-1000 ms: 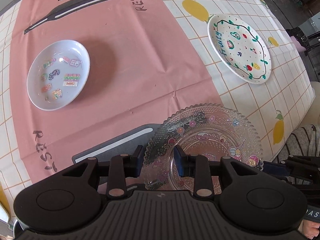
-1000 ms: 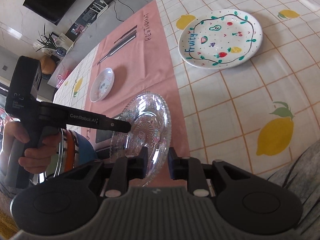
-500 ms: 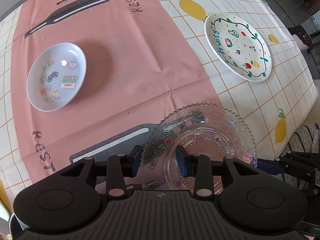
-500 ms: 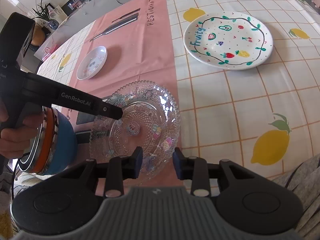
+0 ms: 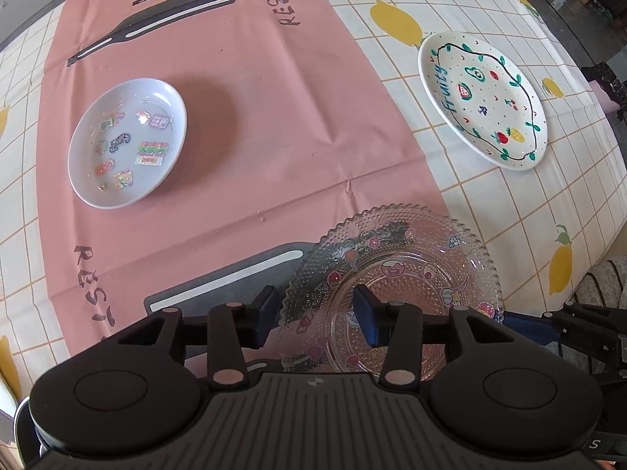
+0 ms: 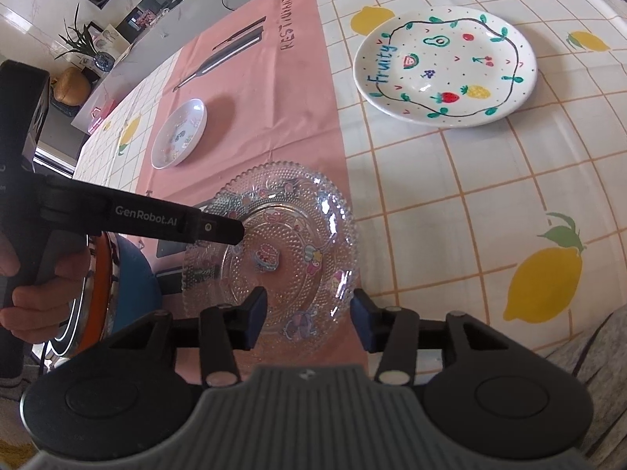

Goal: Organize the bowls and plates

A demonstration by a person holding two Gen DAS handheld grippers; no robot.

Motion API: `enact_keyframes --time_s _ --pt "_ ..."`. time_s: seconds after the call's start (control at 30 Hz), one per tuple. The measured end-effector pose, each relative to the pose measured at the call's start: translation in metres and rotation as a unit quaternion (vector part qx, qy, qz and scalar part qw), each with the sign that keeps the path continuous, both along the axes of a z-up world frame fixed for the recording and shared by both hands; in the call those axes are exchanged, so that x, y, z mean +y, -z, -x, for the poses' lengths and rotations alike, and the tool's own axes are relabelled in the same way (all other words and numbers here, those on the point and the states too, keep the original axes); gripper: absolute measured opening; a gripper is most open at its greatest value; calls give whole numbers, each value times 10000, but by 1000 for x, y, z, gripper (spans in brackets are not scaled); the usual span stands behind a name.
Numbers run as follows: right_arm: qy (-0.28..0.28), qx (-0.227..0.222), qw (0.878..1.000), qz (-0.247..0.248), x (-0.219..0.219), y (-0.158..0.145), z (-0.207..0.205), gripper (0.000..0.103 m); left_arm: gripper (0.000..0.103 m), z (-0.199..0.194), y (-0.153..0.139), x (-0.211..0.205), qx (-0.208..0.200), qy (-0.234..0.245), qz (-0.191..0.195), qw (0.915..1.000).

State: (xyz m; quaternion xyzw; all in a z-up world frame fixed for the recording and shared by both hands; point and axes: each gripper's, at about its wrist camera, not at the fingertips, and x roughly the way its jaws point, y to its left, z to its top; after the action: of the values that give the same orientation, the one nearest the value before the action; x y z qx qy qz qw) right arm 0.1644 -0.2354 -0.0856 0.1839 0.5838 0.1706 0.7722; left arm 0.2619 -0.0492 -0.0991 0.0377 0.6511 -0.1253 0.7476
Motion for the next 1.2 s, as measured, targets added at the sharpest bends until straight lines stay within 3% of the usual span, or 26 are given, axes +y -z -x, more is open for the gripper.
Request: enact_keyframes --time_s 0.17,0.23,0.37,0.63,0.83,0.97,1.2 --pt "143 56 9997 -186 -3 1 -1 53 69 8 -13 4 -540 -50 6 9985" --pt "221 34 9994 -254 -4 1 0 63 77 9 -19 8 -611 -96 39 9981" --pt "357 6 9990 -261 -6 -3 1 83 78 12 -33 18 -634 -225 52 9977" --pt "448 -89 9989 -109 -3 -10 4 98 80 29 -66 36 -1388 -574 218 9884" --pt "87 -504 9981 353 8 -27 7 99 81 50 -92 43 -1774 -595 461 9813" --pt "-136 -922 9896 1100 16 -43 5 100 81 62 -107 45 -1950 -602 608 9771" --pt "340 -1348 9792 1479 -9 -83 -10 100 81 68 -122 40 -2179 -557 640 9723"
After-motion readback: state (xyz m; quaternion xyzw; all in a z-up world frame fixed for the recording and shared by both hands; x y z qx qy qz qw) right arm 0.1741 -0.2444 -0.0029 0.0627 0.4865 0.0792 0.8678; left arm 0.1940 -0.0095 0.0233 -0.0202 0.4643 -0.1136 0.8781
